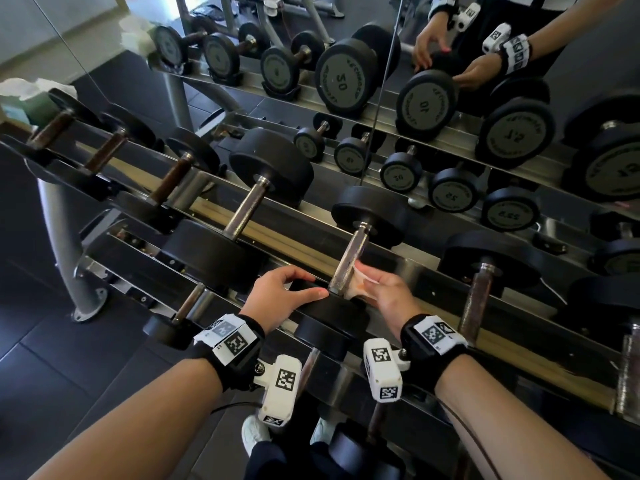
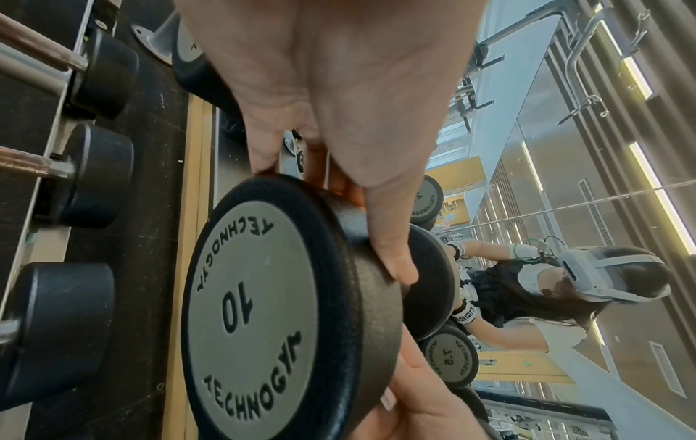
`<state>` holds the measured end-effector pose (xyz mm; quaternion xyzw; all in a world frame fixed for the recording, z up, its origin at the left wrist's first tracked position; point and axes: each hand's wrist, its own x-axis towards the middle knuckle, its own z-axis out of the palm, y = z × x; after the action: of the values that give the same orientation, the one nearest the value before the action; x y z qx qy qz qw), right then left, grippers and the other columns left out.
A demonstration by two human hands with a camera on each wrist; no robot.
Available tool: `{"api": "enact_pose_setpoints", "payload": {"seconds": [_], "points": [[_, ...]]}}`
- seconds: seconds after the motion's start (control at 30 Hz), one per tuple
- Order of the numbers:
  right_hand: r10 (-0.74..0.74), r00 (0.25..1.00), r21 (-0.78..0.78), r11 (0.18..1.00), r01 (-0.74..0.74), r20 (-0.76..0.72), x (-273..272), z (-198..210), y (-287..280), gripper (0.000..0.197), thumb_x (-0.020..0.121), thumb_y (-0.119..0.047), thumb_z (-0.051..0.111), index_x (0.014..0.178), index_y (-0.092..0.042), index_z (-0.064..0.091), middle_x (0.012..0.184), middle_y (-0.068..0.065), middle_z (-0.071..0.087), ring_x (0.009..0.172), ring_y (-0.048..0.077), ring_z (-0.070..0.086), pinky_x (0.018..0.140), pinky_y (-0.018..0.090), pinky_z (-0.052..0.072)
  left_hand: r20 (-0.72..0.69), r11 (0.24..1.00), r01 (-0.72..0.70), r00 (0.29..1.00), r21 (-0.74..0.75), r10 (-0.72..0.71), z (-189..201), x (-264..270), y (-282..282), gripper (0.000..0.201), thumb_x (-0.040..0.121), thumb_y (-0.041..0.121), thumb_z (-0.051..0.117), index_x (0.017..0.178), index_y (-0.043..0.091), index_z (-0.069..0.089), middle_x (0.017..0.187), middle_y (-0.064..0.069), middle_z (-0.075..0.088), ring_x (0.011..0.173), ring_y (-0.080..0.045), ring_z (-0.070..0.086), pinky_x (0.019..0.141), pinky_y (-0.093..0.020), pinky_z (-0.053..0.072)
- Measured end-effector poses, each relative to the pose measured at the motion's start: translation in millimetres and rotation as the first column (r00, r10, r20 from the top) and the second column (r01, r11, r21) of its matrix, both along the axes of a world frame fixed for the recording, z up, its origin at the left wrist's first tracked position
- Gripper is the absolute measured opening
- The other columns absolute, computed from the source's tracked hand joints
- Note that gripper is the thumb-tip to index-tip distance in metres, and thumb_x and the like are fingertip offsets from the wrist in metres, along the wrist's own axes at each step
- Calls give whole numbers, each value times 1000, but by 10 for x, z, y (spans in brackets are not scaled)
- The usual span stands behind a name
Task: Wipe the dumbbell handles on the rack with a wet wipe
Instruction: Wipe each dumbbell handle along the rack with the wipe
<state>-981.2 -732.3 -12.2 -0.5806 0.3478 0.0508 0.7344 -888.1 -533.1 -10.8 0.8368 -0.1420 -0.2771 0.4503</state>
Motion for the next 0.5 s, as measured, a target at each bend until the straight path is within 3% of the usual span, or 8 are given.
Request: {"api": "enact_pose_setpoints", "payload": {"seconds": [0.07,0.13,0.23,0.4,0.5], "points": [[86,996,-67,994,-87,-10,-34,78,-49,37,102,-6,43,112,-28,71,121,3,69,106,13,65,78,16,50,-1,1000,6,1000,0,-6,6,6,0,33,67,56,81,95,44,67,100,18,67,96,-2,63,79,-22,51],[57,998,-105,993,-55,10,-22,95,-99,41,102,-3,41,108,-31,71,122,6,68,111,19,63,94,28,50,-4,1000,10,1000,1,-10,0,9,2,34,67,56,81,96,43,67,102,17,67,97,-2,63,84,-26,52],[-86,996,-225,971,82,-7,88,4,-163,43,103,-7,40,130,-31,63,133,3,57,120,23,55,111,38,39,2,1000,16,1000,11,-16,-3,4,-1,35,69,56,80,99,43,66,105,17,65,99,-2,62,86,-26,52],[-24,1000,-181,983,22,-9,241,-235,7,50,102,-7,40,143,-34,48,142,4,54,127,23,53,115,46,36,-3,1000,5,1000,-2,-5,12,2,5,35,68,56,80,98,42,67,102,16,67,93,-2,65,77,-21,52],[-70,998,-81,994,70,11,189,-313,87,56,99,-4,41,124,-50,61,134,2,62,119,22,61,107,43,46,-17,1000,1,1000,-4,-1,17,9,3,34,68,55,81,96,41,68,100,15,68,90,-3,66,79,-25,56]]}}
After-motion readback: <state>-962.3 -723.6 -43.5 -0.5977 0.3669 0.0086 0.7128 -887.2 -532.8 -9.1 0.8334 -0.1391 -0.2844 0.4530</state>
